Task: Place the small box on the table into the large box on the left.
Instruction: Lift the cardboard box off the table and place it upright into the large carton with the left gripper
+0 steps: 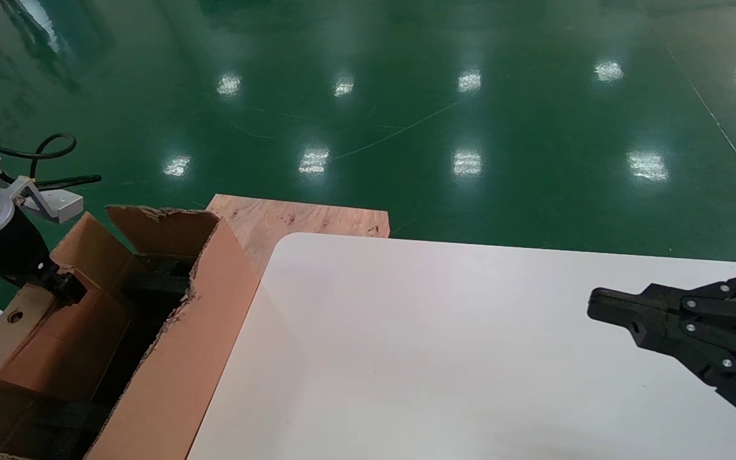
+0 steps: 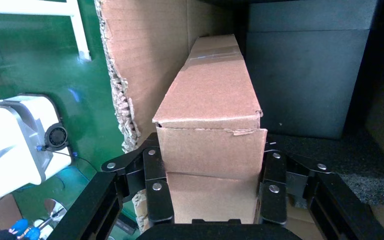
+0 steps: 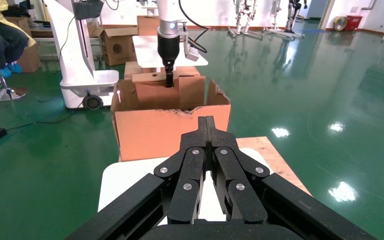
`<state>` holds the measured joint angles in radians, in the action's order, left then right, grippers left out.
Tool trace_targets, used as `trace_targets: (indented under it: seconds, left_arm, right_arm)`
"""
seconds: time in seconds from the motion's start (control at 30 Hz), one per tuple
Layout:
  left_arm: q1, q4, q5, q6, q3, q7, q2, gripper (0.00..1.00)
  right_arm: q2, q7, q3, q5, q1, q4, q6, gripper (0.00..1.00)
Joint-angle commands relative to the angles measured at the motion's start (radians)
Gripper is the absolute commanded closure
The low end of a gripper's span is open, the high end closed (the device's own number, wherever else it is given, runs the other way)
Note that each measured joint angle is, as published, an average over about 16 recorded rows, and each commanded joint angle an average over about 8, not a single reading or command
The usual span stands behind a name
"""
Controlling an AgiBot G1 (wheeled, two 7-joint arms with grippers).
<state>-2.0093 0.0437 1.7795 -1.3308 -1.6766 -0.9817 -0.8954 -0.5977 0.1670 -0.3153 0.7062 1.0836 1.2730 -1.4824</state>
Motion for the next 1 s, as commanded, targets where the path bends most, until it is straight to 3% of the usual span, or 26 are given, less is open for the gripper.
trace_targets:
  seconds: [0.03,0.5,1.0]
  left_arm:
    - [0.005,-0.007,-0.001,0.0,0.001,0.003,-0.003,1.0]
    - [0.052,-0.046,0.026,0.026,-0.019,-0.053,-0.026,1.0]
    - [-0.002,-0.06,0.041,-0.01,-0.029,-0.077,-0.021,1.0]
  right_arm:
    - [0.0,0.0,0.0,0.0,0.0,0.0,0.0,1.0]
    - [0.0,0.0,-0.001,0.0,0.0,0.0,0.0,1.0]
    - [0.0,0.0,-0.001,-0.001,0.0,0.0,0.0,1.0]
